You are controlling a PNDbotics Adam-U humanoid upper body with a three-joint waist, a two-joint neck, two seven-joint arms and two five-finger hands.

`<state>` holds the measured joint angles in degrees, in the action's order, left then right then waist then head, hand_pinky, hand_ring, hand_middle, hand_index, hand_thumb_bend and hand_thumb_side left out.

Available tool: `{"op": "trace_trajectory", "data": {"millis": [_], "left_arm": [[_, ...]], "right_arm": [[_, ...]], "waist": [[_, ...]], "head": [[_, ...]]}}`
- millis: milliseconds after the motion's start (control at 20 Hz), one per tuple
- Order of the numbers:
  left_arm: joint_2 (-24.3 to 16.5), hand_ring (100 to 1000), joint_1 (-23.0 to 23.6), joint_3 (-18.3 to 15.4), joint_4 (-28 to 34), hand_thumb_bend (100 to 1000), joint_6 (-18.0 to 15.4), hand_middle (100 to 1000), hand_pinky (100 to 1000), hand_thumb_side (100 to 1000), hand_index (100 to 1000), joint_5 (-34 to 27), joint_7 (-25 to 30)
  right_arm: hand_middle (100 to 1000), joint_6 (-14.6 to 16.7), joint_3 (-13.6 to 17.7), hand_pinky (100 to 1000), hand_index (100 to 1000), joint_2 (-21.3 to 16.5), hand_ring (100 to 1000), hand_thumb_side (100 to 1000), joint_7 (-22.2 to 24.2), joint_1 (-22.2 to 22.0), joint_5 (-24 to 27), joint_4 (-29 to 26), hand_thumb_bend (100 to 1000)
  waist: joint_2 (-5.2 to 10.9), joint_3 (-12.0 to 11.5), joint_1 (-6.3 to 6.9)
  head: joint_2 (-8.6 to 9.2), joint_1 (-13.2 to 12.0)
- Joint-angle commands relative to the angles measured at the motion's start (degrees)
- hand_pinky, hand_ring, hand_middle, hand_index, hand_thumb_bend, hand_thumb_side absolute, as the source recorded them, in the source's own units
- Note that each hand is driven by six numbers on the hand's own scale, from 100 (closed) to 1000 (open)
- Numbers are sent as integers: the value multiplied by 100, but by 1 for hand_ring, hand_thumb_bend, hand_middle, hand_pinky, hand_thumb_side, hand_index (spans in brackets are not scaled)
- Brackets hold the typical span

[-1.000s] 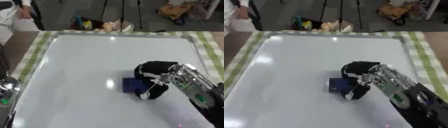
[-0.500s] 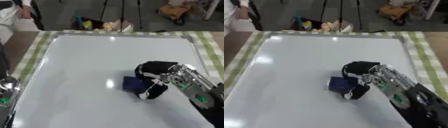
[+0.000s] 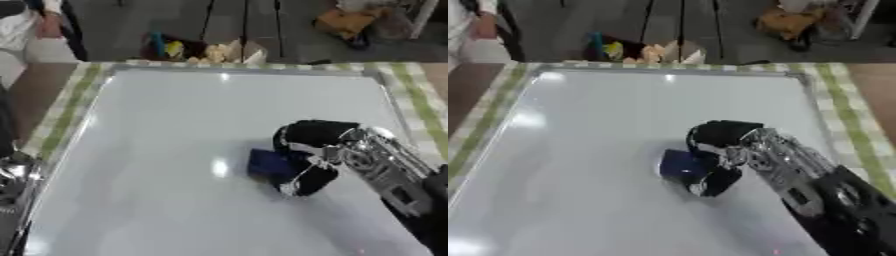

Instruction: Wipe the whiteboard clean with a brush.

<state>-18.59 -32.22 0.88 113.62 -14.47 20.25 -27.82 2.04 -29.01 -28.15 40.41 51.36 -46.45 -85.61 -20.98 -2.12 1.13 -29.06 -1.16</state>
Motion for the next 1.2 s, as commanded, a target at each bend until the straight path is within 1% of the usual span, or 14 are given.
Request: {"op": "trace_trajectory", "data": {"millis": [50, 400, 650, 1000, 1200], "left_arm": [[-72, 820, -67, -7, 97, 231, 2, 748, 696, 987, 777, -35, 23], [-78, 821, -50, -10, 97, 230, 6, 750, 696, 988, 778, -34, 36], [-80, 821, -44, -14, 97, 229, 10, 750, 696, 988, 777, -32, 39], [-94, 822, -36, -9, 97, 228, 16, 750, 696, 989, 776, -29, 39], [-87, 822, -42, 5, 97, 226, 16, 751, 695, 989, 776, -27, 53]], "right_arm": [[580, -49, 106, 668, 114, -160, 634, 419, -17, 79, 69, -142, 108], [573, -106, 198, 671, 114, -297, 632, 423, -70, 68, 49, -209, 108], [561, -206, 336, 662, 113, -465, 620, 428, -170, 15, -13, -215, 106], [553, -461, 715, 658, 112, -920, 612, 432, -406, -77, 84, -305, 100], [556, -568, 851, 666, 113, -1177, 619, 433, -490, -153, 51, -275, 100]], "waist": [[144, 3, 12], [161, 35, 26], [153, 42, 37], [110, 39, 33], [75, 7, 32]], "head": [[67, -4], [88, -13], [101, 5], [64, -21], [88, 3]]}}
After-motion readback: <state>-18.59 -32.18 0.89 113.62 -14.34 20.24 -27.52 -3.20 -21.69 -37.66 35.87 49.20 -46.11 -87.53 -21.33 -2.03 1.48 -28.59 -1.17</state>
